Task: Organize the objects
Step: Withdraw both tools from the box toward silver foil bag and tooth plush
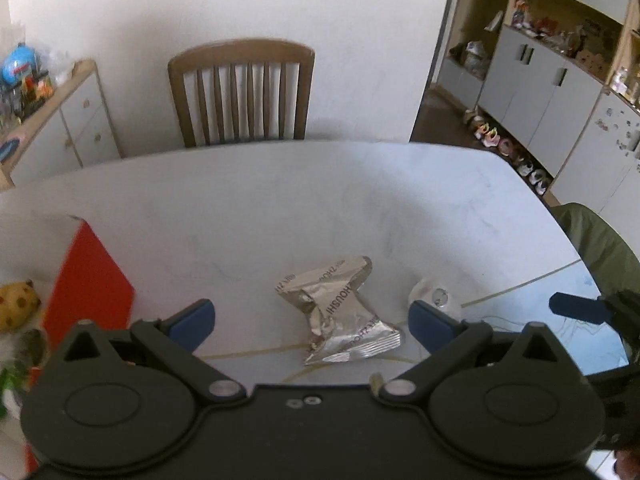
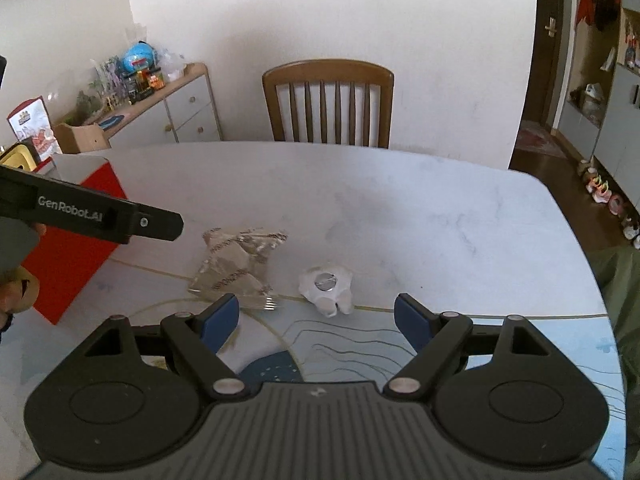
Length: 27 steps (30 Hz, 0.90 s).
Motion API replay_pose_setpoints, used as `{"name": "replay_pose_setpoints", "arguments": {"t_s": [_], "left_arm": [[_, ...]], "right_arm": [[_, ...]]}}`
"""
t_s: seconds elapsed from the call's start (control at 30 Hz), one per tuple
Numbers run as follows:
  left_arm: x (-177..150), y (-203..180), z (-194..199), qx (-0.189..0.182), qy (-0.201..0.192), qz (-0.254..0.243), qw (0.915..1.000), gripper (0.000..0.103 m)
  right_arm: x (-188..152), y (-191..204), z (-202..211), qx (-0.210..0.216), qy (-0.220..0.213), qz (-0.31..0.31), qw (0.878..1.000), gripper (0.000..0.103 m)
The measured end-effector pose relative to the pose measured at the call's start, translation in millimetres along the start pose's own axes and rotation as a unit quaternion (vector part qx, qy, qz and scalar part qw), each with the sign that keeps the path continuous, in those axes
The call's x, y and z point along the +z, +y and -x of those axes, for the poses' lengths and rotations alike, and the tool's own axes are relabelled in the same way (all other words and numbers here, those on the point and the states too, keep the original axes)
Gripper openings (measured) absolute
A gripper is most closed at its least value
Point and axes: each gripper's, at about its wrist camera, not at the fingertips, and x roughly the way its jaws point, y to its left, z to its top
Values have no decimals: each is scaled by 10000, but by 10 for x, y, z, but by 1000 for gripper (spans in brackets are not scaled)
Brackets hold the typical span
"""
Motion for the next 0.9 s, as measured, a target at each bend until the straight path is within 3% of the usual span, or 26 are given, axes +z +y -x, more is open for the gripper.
{"name": "replay_pose_setpoints", "arguments": {"t_s": [0.53,0.8,0.9], "left_arm": [[-3,-111,-736,106,497,256,9984,102],[-115,-122,-928,129,550,206,9982,93],[-156,-132,-961,145,545,128,9983,90]], "right_arm": [[-16,-193,-764,70,249,47,9997,85],[4,-164,-1021,177,329,170,9992,82],[0,-149,-1079,200,328,186,9991,76]]}}
